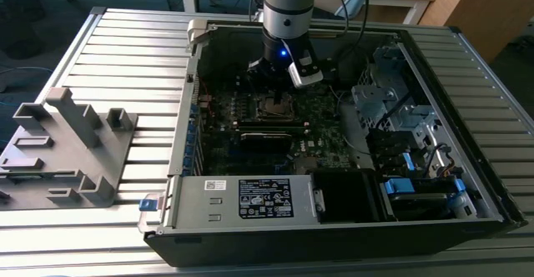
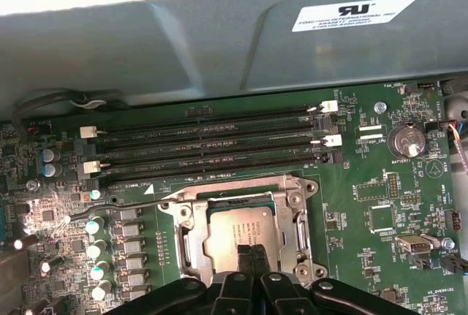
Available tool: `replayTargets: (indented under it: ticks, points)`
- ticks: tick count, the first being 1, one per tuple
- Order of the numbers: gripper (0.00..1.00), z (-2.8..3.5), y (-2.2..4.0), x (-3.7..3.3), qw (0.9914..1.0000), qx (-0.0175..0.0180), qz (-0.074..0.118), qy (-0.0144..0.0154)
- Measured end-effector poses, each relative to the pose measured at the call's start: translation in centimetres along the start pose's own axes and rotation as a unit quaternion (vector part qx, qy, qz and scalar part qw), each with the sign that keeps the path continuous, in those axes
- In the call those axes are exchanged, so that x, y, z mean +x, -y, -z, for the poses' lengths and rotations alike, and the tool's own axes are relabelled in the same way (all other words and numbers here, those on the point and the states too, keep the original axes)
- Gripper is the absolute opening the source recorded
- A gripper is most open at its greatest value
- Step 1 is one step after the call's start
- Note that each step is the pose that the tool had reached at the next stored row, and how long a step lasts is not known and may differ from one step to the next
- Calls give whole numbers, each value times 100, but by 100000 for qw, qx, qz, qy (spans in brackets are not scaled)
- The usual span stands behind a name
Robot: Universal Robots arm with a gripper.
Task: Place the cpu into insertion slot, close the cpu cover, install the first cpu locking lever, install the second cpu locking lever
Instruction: 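Close the cpu cover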
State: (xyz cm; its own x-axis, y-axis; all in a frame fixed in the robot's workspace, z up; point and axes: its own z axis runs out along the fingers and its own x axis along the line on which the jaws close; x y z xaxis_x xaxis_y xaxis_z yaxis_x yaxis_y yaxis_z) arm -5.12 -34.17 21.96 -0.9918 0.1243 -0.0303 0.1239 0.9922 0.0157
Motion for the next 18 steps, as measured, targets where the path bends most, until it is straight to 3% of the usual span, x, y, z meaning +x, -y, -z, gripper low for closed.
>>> replayTargets:
  ticks: [18]
  points:
    - [11, -1, -4, 8, 100000, -9, 208, -5]
